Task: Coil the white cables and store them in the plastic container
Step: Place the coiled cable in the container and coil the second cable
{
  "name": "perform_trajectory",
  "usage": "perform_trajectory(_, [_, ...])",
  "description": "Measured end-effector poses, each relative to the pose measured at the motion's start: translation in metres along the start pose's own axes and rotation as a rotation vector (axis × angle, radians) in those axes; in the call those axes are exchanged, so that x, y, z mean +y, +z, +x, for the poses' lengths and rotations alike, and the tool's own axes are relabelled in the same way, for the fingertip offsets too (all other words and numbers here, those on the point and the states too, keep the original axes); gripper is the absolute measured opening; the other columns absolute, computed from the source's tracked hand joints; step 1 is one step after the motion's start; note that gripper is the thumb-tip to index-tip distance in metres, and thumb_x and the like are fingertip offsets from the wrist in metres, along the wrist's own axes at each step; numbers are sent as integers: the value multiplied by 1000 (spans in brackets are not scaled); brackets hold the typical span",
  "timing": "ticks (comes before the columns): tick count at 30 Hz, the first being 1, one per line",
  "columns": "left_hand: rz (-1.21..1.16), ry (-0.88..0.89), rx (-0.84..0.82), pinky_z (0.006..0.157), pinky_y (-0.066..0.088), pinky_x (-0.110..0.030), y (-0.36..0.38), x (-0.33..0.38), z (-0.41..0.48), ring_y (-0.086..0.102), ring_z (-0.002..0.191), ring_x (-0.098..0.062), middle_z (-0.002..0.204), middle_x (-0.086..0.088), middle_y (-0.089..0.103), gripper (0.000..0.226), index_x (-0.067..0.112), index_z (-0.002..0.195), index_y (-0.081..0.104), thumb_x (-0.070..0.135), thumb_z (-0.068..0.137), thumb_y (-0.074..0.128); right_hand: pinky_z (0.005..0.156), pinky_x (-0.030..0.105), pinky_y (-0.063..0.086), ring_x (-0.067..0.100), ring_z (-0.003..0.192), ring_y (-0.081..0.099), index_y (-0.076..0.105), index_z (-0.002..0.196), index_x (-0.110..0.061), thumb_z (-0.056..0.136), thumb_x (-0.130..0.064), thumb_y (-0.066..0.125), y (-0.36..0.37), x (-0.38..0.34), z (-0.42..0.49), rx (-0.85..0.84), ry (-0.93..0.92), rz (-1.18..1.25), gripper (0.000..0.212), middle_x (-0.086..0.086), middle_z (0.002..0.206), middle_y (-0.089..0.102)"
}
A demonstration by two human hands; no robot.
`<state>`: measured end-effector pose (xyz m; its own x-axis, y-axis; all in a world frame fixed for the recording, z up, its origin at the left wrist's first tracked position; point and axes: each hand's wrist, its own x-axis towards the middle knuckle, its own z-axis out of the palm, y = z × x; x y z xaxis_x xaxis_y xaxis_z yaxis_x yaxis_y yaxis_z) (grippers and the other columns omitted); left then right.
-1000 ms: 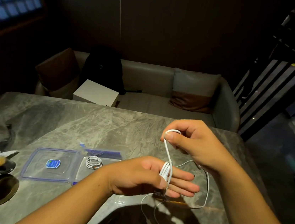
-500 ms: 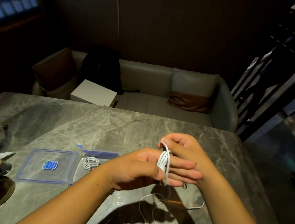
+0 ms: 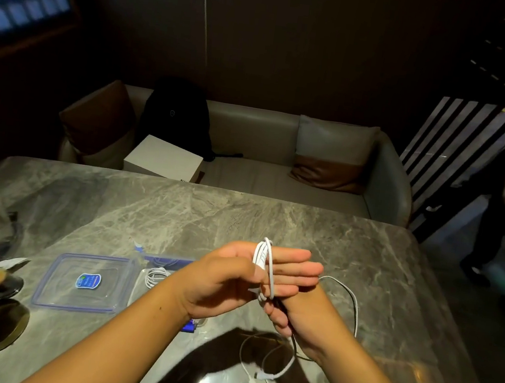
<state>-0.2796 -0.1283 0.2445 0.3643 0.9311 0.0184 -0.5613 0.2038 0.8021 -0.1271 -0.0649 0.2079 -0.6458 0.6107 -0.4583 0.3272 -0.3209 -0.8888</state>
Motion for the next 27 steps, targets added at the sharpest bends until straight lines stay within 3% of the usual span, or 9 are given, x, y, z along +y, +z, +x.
perform_trajectory(4, [-42,30,47,118,29,-46,-7,2,-2,38,140,-41,149,-28,41,59,-7,145,37,-7,86,31,38,18,36,5,36,44,63,81,-12,101,-15,44,3,-12,-21,-98,-92,-201,27,0,55,52])
perform_trajectory(7, [1,33,94,119,25,-48,-13,2,-2,38,141,-40,149,-26,41,59,-7,146,34,-5,87,30,38,20,35,8,37,42,69,90,-4,102,-16,45,7,-15,-31,-135,-74,-196,29,4,59,57])
perform_trajectory(13, [58,-6,148,118,29,-46,-19,-1,-2,43,138,-37,146,-24,47,58,-5,144,37,-4,87,33,44,13,32,3,42,41,70,91,0,94,-22,61,-3,-35,-52,-144,-132,-380,25,-4,53,56])
perform_trajectory(20, [10,-60,151,117,32,-45,-21,-5,-4,44,137,-37,146,-24,48,57,-5,144,38,-4,87,37,50,20,34,9,49,43,70,80,-7,94,-31,62,-24,-58,-68,-187,-285,-478,29,5,59,62])
perform_trajectory(23, [6,-86,170,107,45,-36,-18,-8,-4,52,132,-33,142,-23,53,57,-6,142,41,-4,85,38,47,21,32,10,47,40,72,78,-12,93,-37,63,-31,-62,-66,-169,-348,-471,29,7,57,60])
perform_trajectory(25, [13,-107,212,97,50,-31,-16,-10,-4,60,123,-29,135,-22,59,57,-5,138,46,-3,82,41,45,17,30,6,43,37,75,81,-17,94,-30,63,-35,-63,-62,-144,-359,-405,22,6,56,58])
perform_trajectory(27, [20,-130,207,98,49,-32,-15,-11,-3,61,120,-29,134,-24,59,57,-5,138,48,-2,81,46,44,12,29,2,41,37,75,77,-20,95,-16,62,-38,-64,-59,-133,-361,-350,23,2,54,57])
